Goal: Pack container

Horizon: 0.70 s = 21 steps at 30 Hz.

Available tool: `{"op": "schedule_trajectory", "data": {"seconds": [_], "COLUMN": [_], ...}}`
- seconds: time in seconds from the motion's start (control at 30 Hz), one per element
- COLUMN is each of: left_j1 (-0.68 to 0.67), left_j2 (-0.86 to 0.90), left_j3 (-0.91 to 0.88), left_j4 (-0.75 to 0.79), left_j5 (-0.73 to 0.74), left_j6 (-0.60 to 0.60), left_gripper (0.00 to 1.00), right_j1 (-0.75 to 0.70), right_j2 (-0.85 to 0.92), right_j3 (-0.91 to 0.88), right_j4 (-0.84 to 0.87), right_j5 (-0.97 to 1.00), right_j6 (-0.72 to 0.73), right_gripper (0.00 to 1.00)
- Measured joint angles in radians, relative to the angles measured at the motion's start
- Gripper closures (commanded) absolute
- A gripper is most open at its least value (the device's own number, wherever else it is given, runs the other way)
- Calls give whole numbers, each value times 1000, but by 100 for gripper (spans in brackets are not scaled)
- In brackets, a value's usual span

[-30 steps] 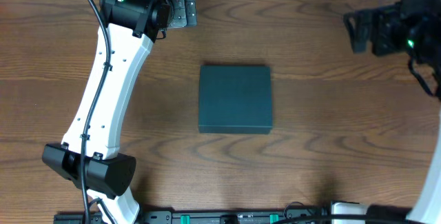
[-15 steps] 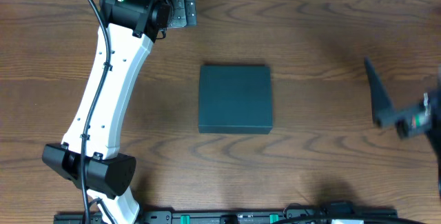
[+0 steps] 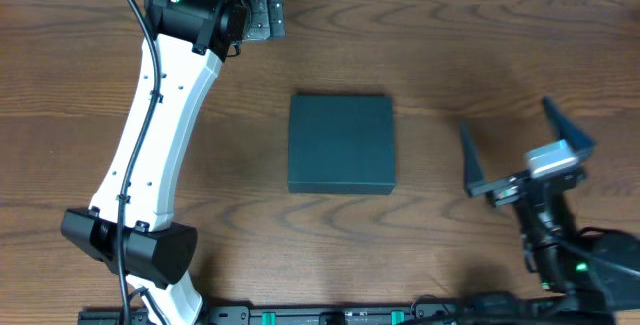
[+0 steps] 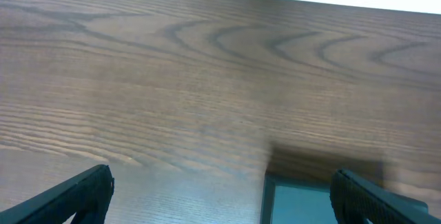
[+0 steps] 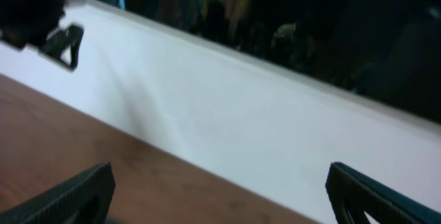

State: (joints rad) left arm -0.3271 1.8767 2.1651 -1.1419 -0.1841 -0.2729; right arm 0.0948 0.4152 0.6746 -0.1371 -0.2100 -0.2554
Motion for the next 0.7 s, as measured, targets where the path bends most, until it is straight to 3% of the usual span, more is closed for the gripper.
{"op": "schedule_trajectory", "data": {"seconds": [0.27, 0.7], "left_j1": [0, 0], "left_j2": [0, 0], "left_j3": [0, 0], "left_j4": [0, 0], "left_j5": [0, 0], "left_j6": [0, 0], "left_gripper": [1, 1], "right_j1": [-4, -22], "right_j2": [-177, -324], "right_j3": [-285, -484], "right_j4": [144, 232], "right_j5": [0, 42], "right_j6": [61, 211], "right_gripper": [1, 1]}}
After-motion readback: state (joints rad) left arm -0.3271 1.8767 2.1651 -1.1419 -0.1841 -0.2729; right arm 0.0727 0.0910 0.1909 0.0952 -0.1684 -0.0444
